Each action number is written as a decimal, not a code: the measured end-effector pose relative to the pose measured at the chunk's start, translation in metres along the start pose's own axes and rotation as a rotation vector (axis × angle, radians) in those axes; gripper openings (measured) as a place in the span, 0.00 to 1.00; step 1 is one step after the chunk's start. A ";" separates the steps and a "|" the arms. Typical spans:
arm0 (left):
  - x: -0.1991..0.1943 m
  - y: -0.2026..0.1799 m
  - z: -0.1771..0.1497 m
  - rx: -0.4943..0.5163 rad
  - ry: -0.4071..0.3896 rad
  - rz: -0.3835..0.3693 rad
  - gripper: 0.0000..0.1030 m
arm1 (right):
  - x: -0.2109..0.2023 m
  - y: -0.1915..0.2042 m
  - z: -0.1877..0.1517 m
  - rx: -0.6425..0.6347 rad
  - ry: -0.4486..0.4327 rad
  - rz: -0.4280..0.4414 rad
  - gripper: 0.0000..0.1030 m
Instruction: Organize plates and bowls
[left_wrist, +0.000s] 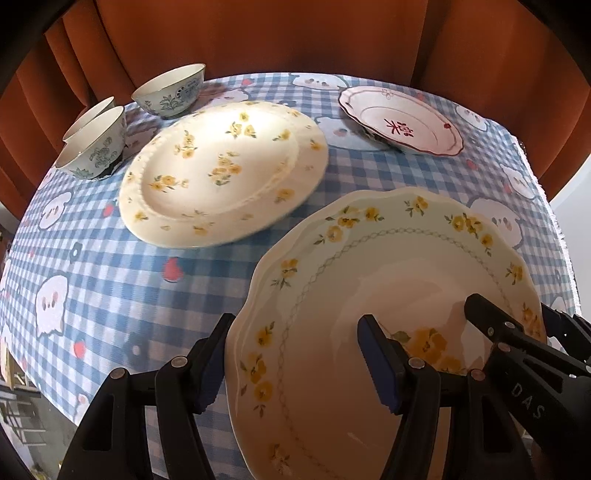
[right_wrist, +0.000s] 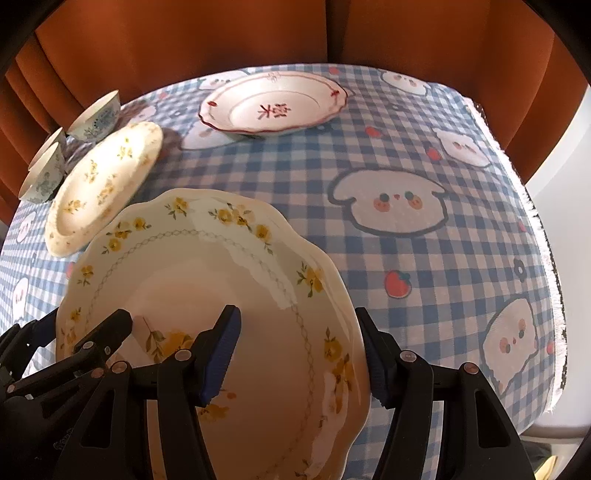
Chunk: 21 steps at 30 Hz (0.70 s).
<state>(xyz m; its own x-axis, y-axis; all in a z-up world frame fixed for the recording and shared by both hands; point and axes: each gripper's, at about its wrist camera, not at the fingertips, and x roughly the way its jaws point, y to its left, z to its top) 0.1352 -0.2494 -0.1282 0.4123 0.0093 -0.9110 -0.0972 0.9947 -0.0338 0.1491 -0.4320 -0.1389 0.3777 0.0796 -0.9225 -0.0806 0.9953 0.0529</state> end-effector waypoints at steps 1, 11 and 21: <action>-0.001 0.005 0.000 0.002 -0.002 -0.005 0.65 | -0.002 0.005 0.000 0.007 -0.001 -0.004 0.63; -0.023 0.076 0.012 0.052 -0.032 -0.051 0.65 | -0.022 0.066 -0.002 0.066 -0.007 -0.034 0.63; -0.030 0.157 0.017 0.082 -0.051 -0.051 0.65 | -0.029 0.151 -0.004 0.095 -0.020 -0.035 0.63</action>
<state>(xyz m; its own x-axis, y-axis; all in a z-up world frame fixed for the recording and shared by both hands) 0.1227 -0.0922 -0.0997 0.4607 -0.0387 -0.8867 -0.0008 0.9990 -0.0440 0.1224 -0.2838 -0.1055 0.3976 0.0451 -0.9165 0.0205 0.9981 0.0580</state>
